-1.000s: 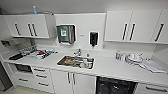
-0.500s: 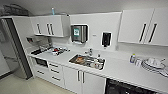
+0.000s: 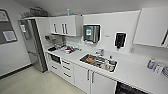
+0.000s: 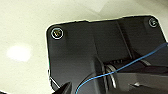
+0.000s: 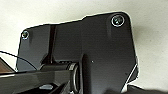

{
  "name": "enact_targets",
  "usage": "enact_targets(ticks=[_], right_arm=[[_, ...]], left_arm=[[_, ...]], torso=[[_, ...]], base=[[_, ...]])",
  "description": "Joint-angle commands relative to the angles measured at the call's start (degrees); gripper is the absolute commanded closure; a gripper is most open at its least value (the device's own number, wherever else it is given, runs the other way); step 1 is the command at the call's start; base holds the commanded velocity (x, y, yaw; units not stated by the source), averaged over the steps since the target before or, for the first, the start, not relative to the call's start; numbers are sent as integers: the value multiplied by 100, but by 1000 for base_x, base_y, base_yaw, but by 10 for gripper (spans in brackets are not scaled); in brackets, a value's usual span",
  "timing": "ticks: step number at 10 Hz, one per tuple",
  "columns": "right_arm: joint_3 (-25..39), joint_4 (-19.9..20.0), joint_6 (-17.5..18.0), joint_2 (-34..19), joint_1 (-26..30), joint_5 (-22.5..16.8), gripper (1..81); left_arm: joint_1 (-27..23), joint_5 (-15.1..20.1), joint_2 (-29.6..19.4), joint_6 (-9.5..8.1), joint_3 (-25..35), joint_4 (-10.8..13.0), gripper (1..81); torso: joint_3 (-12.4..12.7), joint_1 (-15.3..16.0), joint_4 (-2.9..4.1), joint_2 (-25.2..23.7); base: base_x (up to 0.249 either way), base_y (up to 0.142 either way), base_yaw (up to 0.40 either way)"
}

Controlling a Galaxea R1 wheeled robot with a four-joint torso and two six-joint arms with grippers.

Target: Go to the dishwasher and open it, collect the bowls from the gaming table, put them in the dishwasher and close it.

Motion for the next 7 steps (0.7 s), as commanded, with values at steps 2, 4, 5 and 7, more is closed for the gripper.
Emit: enact_targets(ticks=[2,4,5,7], right_arm=[[18,43,0,28,313,-279,10],[36,34,0,36,287,-279,10],[44,34,0,36,278,-279,10],[44,34,0,36,260,-279,10]], left_arm=[[-283,306,53,57,-10,45,10],[-266,315,36,57,-10,45,10],[-266,315,36,57,-10,45,10],[-266,323,45,57,-10,53,10]], torso=[[0,0,0,0],[0,0,0,0],[0,0,0,0],[0,0,0,0]], base=[[0,0,368],[0,0,367],[0,0,367],[0,0,367]])
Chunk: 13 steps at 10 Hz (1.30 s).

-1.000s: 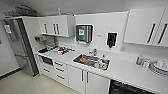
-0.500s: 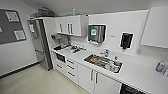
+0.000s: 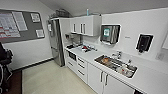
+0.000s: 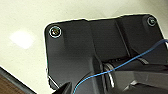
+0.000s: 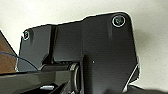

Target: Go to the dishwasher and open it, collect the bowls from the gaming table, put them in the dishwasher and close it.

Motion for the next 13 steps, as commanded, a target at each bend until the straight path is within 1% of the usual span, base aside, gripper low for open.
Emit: enact_targets(ticks=[1,13], right_arm=[[22,43,0,33,263,-292,10],[22,26,-9,50,263,-309,10]], left_arm=[[-301,319,34,52,-10,120,10],[-301,301,61,70,-10,146,10]], torso=[[0,0,0,0],[0,0,0,0]], base=[[0,0,367],[0,0,367]])
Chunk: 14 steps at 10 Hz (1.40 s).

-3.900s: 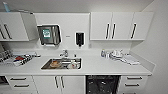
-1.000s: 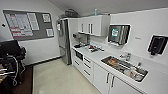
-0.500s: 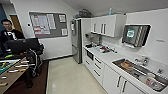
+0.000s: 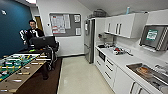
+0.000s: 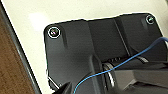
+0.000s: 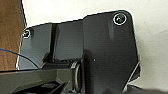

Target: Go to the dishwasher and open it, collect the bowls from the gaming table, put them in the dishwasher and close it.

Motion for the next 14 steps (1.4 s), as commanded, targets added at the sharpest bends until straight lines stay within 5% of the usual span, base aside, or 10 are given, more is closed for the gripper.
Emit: enact_targets(ticks=[1,14], right_arm=[[20,34,-7,34,300,-293,10],[20,34,-7,87,361,-249,10]], left_arm=[[-305,303,43,27,-9,56,10],[-305,286,105,27,-9,48,10]], torso=[[0,0,0,0],[0,0,0,0]], base=[[0,0,368],[0,0,367]])
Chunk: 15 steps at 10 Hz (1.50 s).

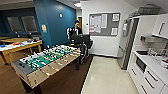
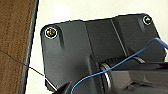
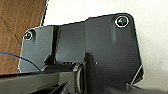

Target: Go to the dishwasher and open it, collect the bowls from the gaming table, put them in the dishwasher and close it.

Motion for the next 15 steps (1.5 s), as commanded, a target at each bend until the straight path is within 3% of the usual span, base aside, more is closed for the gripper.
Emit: enact_targets(ticks=[1,15], right_arm=[[16,16,-15,35,348,-312,10],[16,34,-7,35,297,-312,10]], left_arm=[[-303,282,33,27,-9,45,10],[-303,291,6,18,-26,45,10]], torso=[[0,0,0,0],[0,0,0,0]], base=[[0,0,367],[0,0,367]])
